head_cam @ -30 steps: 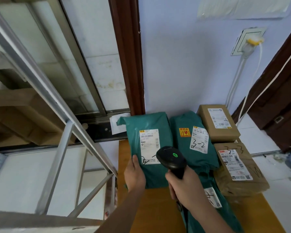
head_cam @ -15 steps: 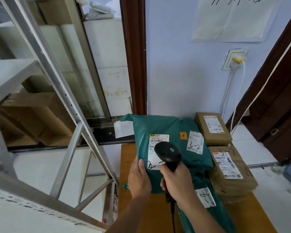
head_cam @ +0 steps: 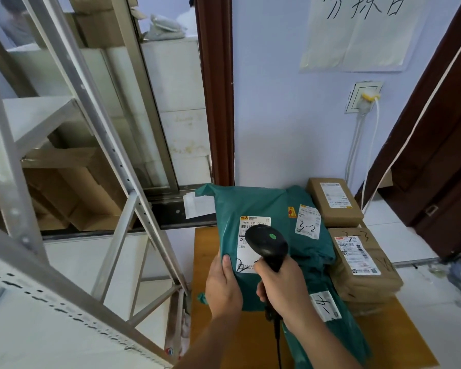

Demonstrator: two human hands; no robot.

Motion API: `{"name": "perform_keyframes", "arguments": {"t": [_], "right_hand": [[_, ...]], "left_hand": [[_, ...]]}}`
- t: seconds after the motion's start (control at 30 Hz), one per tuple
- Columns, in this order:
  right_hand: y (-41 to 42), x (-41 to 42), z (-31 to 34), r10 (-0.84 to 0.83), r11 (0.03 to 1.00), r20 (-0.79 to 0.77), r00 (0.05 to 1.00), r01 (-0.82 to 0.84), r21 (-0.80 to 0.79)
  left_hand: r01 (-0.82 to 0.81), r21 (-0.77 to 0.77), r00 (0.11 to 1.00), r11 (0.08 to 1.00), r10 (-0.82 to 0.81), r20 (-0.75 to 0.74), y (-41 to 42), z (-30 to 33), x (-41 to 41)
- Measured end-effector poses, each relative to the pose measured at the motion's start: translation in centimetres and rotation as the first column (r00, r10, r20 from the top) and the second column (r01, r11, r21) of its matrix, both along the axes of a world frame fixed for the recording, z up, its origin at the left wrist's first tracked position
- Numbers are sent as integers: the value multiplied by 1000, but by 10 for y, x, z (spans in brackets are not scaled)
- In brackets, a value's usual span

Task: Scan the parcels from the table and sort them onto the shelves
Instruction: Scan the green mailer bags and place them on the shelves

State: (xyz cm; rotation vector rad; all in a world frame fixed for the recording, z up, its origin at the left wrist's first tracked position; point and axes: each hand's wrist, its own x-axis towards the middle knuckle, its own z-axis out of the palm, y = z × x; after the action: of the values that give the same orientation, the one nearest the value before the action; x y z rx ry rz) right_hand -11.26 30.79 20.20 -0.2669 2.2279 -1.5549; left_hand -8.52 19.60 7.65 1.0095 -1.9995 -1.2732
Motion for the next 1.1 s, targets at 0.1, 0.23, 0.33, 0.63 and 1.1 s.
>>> {"name": "perform_keyframes", "arguments": {"t": [0.1, 0.23, 0.33, 0.63, 1.1], "right_hand": [[1, 6, 5, 21, 1000, -27, 999, -21, 19], [0, 21, 14, 47, 997, -72, 996, -42, 62], [1, 35, 19, 35, 996, -77, 996, -29, 80], [18, 94, 32, -86, 976, -262, 961, 133, 169], [75, 150, 48, -17, 990, -186, 982, 43, 133]], "left_hand": [[-6, -3, 1000, 1000, 6, 14, -5, 0, 5], [1, 45, 1000, 999, -1, 10, -15, 2, 15], [36, 130, 999, 991, -37, 8, -23, 6, 27], [114, 253, 993, 961, -111, -28, -35, 34, 92], [126, 341, 972, 932, -47, -230, 17, 97, 180]]}}
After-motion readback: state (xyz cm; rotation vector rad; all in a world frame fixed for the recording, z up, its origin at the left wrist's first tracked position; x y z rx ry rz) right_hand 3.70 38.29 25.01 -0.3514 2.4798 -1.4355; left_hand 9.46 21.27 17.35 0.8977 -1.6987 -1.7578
